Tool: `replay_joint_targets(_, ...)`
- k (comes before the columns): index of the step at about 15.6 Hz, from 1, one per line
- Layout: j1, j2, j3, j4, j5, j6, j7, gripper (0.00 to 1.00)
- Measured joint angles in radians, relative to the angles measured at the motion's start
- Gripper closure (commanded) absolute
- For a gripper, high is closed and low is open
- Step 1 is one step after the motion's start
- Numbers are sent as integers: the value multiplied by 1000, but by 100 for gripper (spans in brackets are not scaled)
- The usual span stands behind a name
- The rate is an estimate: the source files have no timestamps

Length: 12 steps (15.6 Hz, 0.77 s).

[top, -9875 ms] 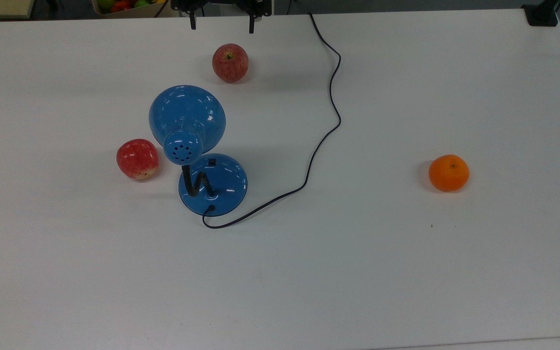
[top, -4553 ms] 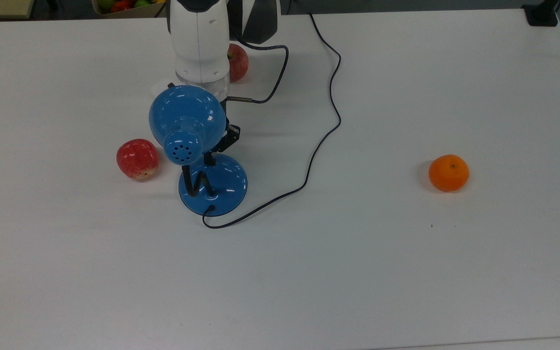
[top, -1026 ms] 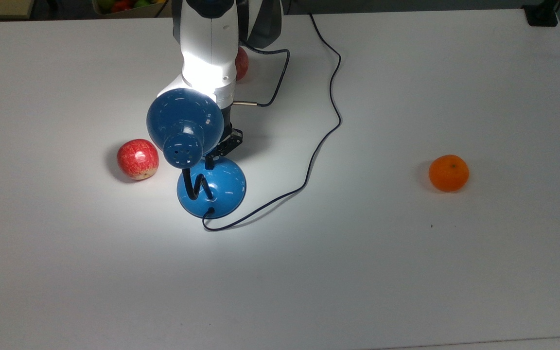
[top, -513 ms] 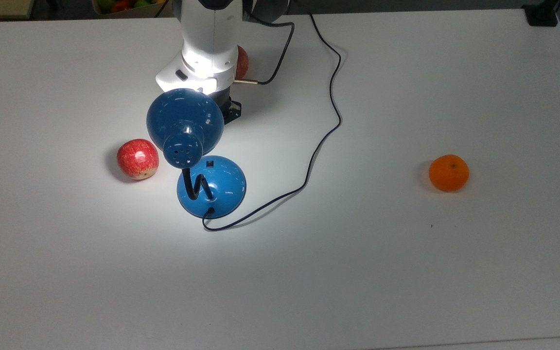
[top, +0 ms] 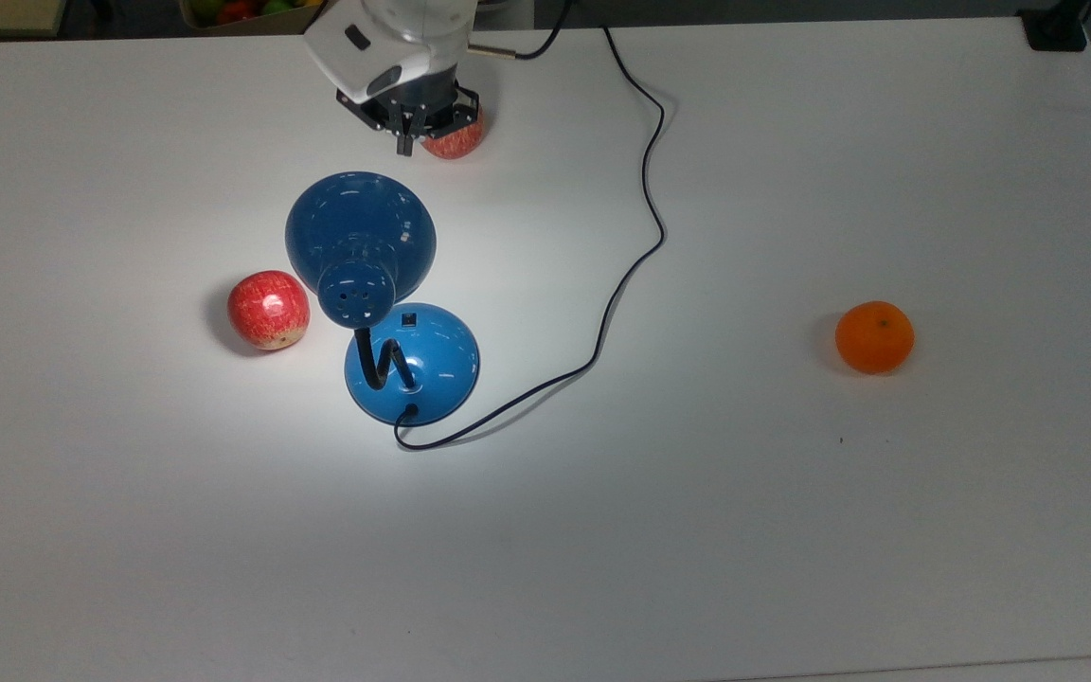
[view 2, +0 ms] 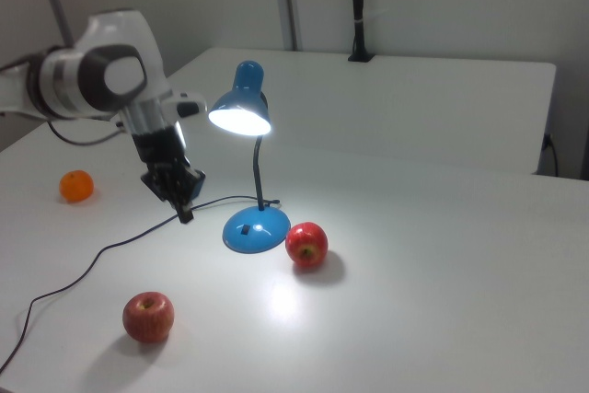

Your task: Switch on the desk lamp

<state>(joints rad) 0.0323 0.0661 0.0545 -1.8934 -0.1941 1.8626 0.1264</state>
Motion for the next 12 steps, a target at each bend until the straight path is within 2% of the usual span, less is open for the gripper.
replay_joint_targets(4, 0, -59, 0, 117, 96, -123, 0, 100)
replay_joint_targets(7, 0, -66, 0, 205, 127, -180, 0, 100)
replay_joint_targets(8, 0, -66, 0, 229, 131, -195, 0, 88)
replay_joint_targets(9, 0, -66, 0, 247, 134, -207, -3, 66)
replay_joint_targets(10, -1, -66, 0, 259, 134, -212, -8, 38)
replay_joint_targets(11, -2, -66, 0, 265, 134, -213, -16, 21)
replay_joint_targets(12, -3, -66, -2, 266, 134, -213, -24, 20)
